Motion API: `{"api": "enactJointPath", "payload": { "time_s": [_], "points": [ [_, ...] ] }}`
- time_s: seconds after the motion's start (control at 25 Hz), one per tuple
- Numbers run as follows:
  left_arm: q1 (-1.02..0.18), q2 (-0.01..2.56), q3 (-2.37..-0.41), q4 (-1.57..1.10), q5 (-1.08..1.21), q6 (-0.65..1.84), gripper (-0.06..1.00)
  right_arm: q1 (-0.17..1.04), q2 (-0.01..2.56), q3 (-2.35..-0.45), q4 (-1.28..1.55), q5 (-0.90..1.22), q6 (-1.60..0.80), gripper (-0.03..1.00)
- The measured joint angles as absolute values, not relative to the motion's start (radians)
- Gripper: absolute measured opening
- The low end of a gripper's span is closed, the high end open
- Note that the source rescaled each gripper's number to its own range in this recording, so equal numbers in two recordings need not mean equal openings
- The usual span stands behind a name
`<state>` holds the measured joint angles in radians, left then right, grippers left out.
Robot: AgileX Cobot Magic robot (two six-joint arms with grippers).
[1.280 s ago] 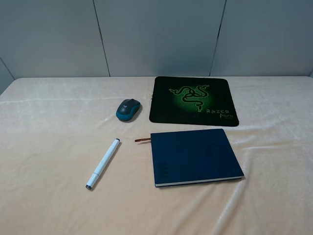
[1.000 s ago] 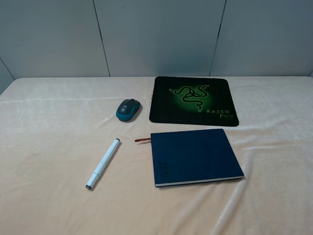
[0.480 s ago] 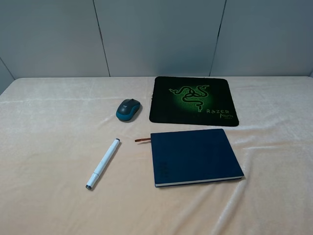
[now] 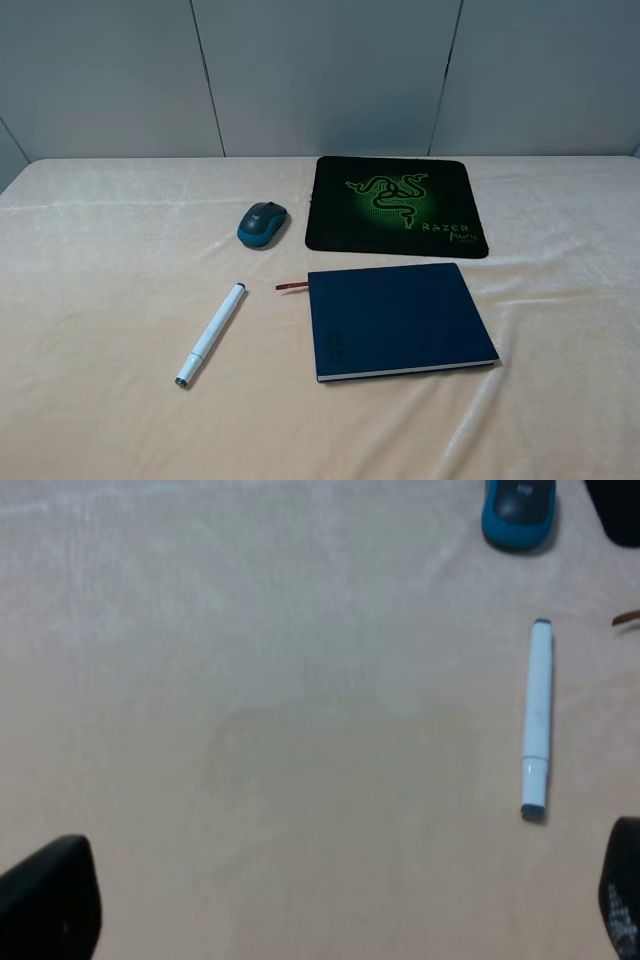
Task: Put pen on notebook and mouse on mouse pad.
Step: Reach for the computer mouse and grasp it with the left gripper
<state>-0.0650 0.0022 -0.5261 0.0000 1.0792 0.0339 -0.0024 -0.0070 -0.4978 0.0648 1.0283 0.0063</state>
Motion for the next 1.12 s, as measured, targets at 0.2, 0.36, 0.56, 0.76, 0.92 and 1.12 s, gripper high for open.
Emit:
{"api": "enactJointPath", "payload": {
  "time_s": [0.2,0.36,0.56,0.76,0.92,1.12],
  "points": [
    [-0.065,0.127,-0.617,0.000,1.095,0.034,1.00,-0.002,-0.007,-0.498,0.065,1.028,0.006,1.00],
    [-0.065,0.264,-0.690,0.000,1.092,0.034,1.00,-0.002,-0.007,-0.498,0.065,1.028,0.006,1.00],
    [-0.065,0.472,-0.763,-0.017,1.092,0.035,1.00,-0.002,-0.007,-0.498,0.065,1.028,0.006,1.00],
    [-0.065,0.656,-0.821,-0.063,1.092,0.036,1.00,-0.002,-0.007,-0.498,0.065,1.028,0.006,1.00],
    [-0.081,0.796,-0.864,-0.064,1.080,0.036,1.00,-0.002,-0.007,-0.498,0.065,1.028,0.006,1.00],
    [-0.142,0.987,-0.939,-0.051,1.041,0.036,1.00,-0.002,-0.007,-0.498,0.065,1.028,0.006,1.00]
  ]
}}
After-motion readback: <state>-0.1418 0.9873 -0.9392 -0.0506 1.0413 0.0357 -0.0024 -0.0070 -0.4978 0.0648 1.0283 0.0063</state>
